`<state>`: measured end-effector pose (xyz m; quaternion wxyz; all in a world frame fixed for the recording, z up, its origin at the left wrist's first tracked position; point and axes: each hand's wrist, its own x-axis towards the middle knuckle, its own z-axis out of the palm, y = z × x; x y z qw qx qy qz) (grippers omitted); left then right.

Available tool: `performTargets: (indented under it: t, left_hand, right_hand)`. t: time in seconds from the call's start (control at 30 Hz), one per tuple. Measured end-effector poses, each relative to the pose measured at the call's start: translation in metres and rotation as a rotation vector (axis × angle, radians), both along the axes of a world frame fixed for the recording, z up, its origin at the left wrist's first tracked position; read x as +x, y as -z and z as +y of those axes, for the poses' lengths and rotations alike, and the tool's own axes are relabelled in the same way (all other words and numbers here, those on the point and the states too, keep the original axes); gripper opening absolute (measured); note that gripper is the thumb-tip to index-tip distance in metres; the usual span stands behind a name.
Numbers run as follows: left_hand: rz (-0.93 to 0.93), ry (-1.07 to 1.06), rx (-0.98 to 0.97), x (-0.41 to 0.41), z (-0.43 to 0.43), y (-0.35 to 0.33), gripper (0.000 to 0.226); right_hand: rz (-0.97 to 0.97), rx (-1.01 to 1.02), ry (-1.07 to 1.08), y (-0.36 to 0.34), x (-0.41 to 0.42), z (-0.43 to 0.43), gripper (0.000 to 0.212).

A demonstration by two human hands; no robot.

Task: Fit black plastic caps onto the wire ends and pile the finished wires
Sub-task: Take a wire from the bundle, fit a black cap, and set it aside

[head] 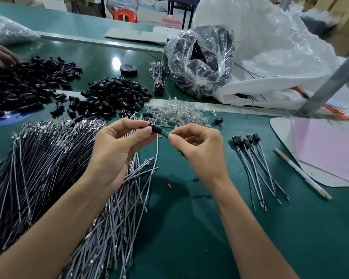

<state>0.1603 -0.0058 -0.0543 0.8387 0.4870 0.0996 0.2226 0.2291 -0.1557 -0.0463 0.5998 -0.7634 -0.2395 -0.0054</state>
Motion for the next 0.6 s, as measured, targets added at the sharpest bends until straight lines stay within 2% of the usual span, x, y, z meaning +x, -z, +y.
performTargets:
  t: [0.2, 0.33, 0.6]
  left_hand:
    - [0.009, -0.015, 0.087, -0.0008, -0.0069, -0.0023, 0.014]
    - [0.006, -0.016, 0.068, -0.0016, -0.0067, -0.0035, 0.014]
    - [-0.012, 0.002, 0.077, -0.0014, -0.0071, -0.0021, 0.016]
  right_hand:
    - [-0.035, -0.004, -0.027, 0.0013, 0.0012, 0.0004, 0.014]
    - [-0.003, 0.059, -0.04, 0.0012, 0.002, 0.0001, 0.015]
    - [0.003, 0.049, -0.055, 0.0032, -0.0025, 0.0047, 0.018]
